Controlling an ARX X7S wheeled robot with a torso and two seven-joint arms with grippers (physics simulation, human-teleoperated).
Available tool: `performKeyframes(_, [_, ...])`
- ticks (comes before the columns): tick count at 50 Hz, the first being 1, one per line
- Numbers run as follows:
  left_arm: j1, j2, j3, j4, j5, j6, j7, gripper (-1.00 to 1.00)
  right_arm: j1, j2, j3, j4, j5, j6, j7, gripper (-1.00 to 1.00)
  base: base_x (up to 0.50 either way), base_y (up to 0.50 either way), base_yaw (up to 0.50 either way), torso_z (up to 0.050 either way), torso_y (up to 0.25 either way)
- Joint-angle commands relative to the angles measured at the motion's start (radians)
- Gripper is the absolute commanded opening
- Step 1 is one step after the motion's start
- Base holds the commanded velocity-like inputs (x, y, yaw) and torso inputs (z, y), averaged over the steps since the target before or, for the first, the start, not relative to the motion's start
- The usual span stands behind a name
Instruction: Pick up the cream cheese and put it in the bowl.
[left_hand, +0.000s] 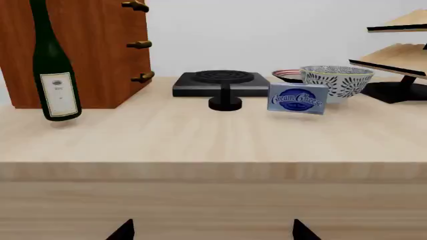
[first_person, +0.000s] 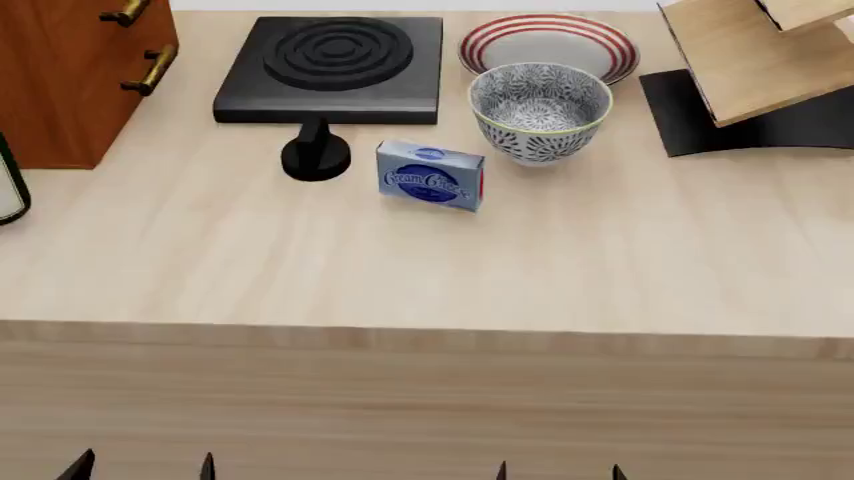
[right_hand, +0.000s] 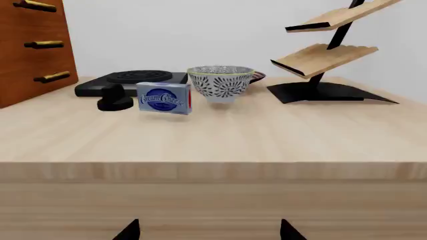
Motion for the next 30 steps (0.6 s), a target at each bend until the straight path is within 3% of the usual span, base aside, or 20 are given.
performKeyframes(1, [0.000,-0.010,0.011,0.000,-0.010,0.000,-0.011,1.00,0.000,0.003,-0.005,-0.021,0.000,0.018,0.005,1.00,0.00,0.00,0.00,0.000,0.000])
performKeyframes(11, [0.006,-0.042,0.052,-0.003,-0.038,0.020,-0.041,1.00,0.002,0.042,-0.049,0.005,0.018,-0.001,0.075,1.00,0.00,0.00,0.00,0.003,0.001])
performKeyframes(30, [0.004,-0.072,0.088,-0.004,-0.068,0.023,-0.076,1.00,0.004,0.072,-0.084,0.005,0.049,-0.002,0.110,1.00,0.00,0.00,0.00,0.049,0.063])
